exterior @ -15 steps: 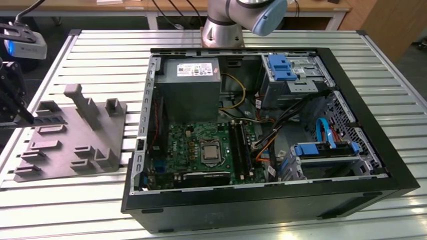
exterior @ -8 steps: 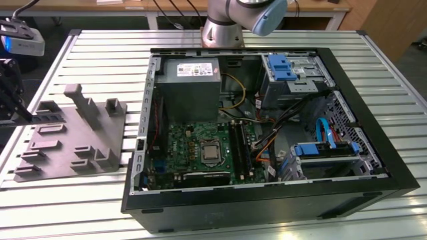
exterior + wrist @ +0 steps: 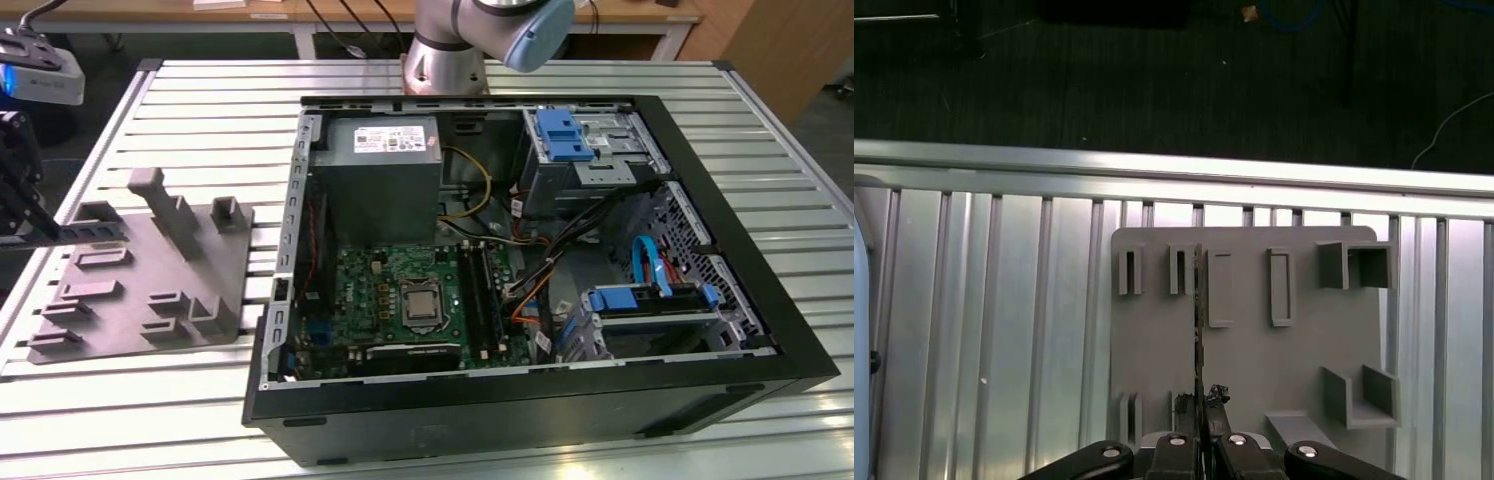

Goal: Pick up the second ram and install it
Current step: 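Pick up the second ram and move it above second insertion slot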

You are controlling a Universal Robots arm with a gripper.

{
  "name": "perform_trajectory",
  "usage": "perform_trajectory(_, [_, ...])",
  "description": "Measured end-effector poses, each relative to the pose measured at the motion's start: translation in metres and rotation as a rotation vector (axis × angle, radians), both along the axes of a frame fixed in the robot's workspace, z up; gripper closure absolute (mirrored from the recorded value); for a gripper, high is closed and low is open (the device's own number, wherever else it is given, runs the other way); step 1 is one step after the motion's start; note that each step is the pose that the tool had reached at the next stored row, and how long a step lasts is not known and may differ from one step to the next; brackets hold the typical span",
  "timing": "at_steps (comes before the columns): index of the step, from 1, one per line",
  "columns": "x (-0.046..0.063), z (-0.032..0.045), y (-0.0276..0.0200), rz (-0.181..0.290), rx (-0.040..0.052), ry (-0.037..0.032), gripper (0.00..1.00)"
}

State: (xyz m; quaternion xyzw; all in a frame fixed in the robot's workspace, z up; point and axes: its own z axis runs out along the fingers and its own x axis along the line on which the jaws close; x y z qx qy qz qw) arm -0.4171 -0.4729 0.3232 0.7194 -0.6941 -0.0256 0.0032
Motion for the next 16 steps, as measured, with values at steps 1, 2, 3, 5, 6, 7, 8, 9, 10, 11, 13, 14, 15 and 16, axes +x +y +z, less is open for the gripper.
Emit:
perform_trajectory(1, [0.000,0.0008,0.0000,0.000,0.0000,0.0000,0.86])
perform_trajectory(2, [0.000,0.0016,0.0000,0.000,0.0000,0.0000,0.86])
perform_trajectory(3, [0.000,0.0025,0.0000,0.000,0.0000,-0.0001,0.86])
perform_trajectory(5, [0.000,0.0044,0.0000,0.000,0.0000,-0.0001,0.86])
perform_trajectory(6, [0.000,0.0054,0.0000,0.000,0.0000,0.0000,0.86])
perform_trajectory(7, [0.000,0.0066,0.0000,0.000,0.0000,-0.0001,0.86])
perform_trajectory(8, [0.000,0.0079,0.0000,0.000,0.0000,0.0000,0.86])
perform_trajectory(9, [0.000,0.0093,0.0000,0.000,0.0000,0.0000,0.86])
perform_trajectory(10, [0.000,0.0109,0.0000,0.000,0.0001,0.0000,0.86])
perform_trajectory(11, [0.000,0.0126,0.0000,0.000,0.0000,0.0000,0.86])
perform_trajectory(13, [0.000,0.0162,0.0000,0.000,0.0000,-0.0001,0.86])
perform_trajectory(14, [0.000,0.0181,0.0000,0.000,0.0000,-0.0001,0.86])
perform_trajectory(15, [0.000,0.0201,0.0000,0.000,0.0000,-0.0001,0.86])
perform_trajectory(16, [0.000,0.0218,0.0000,0.000,0.0001,-0.0001,0.86])
